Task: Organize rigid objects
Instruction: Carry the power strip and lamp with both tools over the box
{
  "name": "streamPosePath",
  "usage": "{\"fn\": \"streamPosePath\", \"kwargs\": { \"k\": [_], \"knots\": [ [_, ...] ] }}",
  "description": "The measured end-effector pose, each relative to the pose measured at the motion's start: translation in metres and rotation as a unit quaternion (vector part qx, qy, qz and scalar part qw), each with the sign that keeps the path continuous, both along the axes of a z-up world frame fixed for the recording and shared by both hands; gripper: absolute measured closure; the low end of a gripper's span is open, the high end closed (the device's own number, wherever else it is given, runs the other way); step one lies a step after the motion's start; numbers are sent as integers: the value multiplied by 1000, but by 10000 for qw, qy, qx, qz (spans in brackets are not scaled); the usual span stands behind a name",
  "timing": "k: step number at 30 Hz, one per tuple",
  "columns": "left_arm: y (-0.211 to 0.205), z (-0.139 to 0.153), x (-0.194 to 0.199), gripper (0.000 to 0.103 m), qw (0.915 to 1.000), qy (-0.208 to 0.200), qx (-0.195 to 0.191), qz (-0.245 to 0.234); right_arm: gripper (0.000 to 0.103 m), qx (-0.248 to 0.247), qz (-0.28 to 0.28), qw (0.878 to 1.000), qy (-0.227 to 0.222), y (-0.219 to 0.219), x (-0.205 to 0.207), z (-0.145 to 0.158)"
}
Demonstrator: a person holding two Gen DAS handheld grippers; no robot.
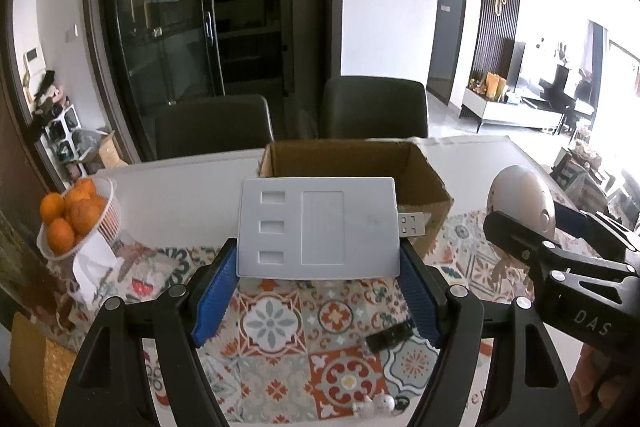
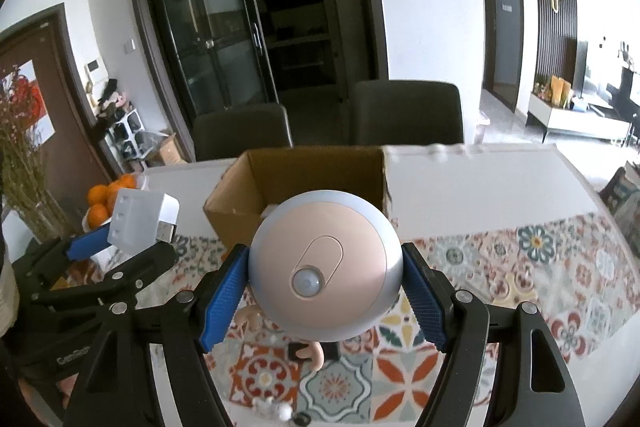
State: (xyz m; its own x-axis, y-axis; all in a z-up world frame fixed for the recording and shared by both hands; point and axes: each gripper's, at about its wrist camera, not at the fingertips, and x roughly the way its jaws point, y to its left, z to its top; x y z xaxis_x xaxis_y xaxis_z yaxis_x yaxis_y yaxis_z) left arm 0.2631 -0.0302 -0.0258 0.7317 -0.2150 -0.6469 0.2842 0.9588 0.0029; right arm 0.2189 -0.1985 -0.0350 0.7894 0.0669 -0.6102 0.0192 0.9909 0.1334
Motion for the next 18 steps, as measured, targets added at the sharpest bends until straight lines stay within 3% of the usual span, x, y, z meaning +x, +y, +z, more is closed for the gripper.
{"fn": "streamPosePath", "kwargs": {
  "k": [12, 18],
  "knots": [
    [-12, 24, 38, 28, 9995, -276, 114, -134, 28, -88, -10, 9998, -189, -4, 38, 21],
    [-15, 28, 63, 28, 9995, -166, 130, -226, 28, -65, 56, 9998, -176, -7, 64, 30]
  ]
}}
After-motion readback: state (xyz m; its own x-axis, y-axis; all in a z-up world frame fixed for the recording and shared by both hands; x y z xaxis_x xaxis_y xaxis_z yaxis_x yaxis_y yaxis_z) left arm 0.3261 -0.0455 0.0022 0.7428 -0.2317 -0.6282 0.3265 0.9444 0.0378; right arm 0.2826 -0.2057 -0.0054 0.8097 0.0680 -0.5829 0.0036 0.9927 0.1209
